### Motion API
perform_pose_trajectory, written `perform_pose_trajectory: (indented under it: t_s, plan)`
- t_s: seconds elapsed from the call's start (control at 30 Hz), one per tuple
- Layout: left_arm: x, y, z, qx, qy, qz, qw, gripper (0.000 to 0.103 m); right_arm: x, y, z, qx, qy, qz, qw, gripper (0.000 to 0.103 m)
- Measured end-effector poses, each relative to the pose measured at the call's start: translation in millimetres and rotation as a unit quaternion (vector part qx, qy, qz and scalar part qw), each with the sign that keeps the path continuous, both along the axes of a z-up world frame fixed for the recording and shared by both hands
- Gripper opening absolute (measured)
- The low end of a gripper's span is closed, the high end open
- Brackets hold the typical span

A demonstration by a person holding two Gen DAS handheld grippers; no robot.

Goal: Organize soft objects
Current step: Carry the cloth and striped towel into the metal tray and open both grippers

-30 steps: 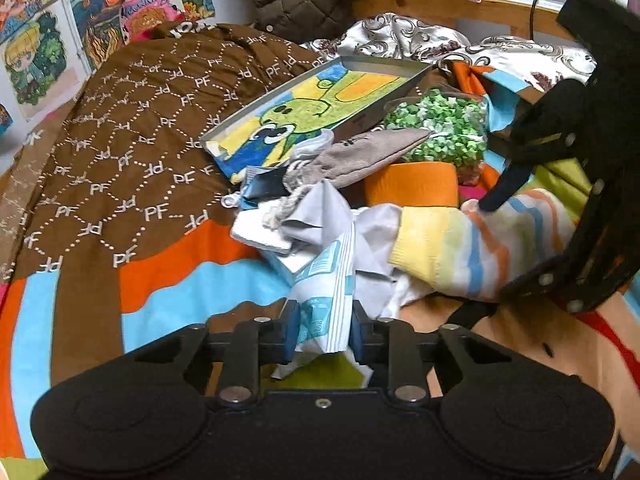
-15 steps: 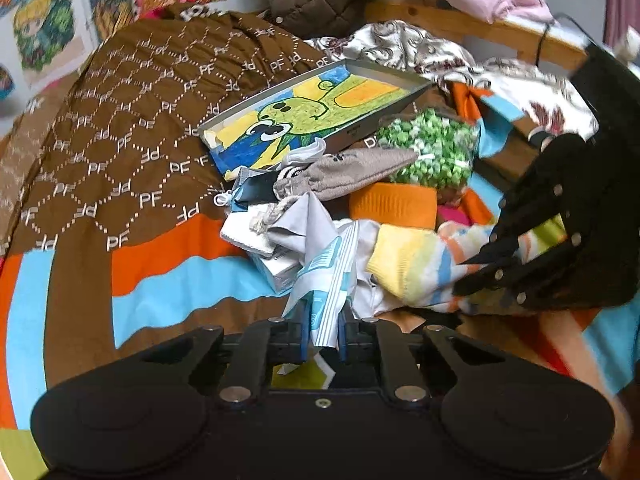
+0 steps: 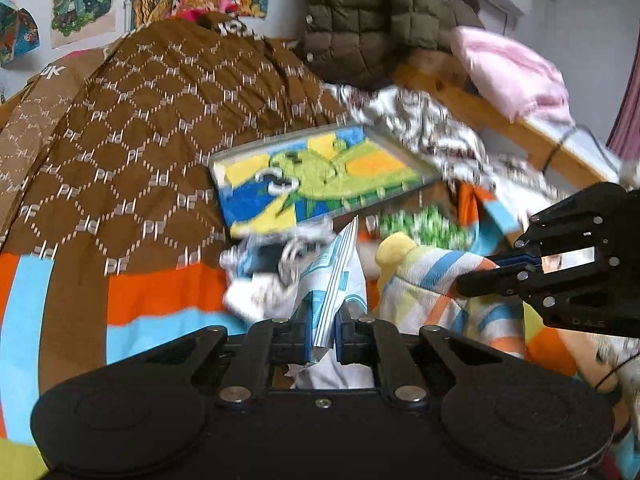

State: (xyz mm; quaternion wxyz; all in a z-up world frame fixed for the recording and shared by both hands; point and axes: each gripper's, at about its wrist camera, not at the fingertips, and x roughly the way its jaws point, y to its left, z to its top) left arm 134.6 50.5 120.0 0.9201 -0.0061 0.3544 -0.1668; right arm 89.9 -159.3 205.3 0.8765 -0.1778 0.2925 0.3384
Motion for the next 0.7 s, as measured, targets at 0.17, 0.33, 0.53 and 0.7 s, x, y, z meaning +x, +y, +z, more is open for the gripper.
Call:
perform_pose_trajectory:
  t_s: [0.17, 0.33, 0.53, 0.7]
  plan:
    - [39, -6, 18, -0.015, -0.056, 0.012, 0.9982, 0.011, 31, -8, 35, 0.024, -0.057, -0.024, 0.998, 0.000]
    - [99, -13, 12, -0.011, -0.095, 0.044, 0.9945, 0.011, 102, -11, 52, 0.055, -0.072, -0.081, 0.993, 0.000]
    - [171, -12, -13, -0.035, -0.083, 0.094, 0.9914, 0.011, 188, -3, 42, 0.112, -0.044, -0.142, 0.982, 0.000]
    - [202, -16, -27, -0.033, -0.089, 0.107, 0.9898, 0.011, 234, 10, 26, 0.125, -0.030, -0.175, 0.976, 0.000]
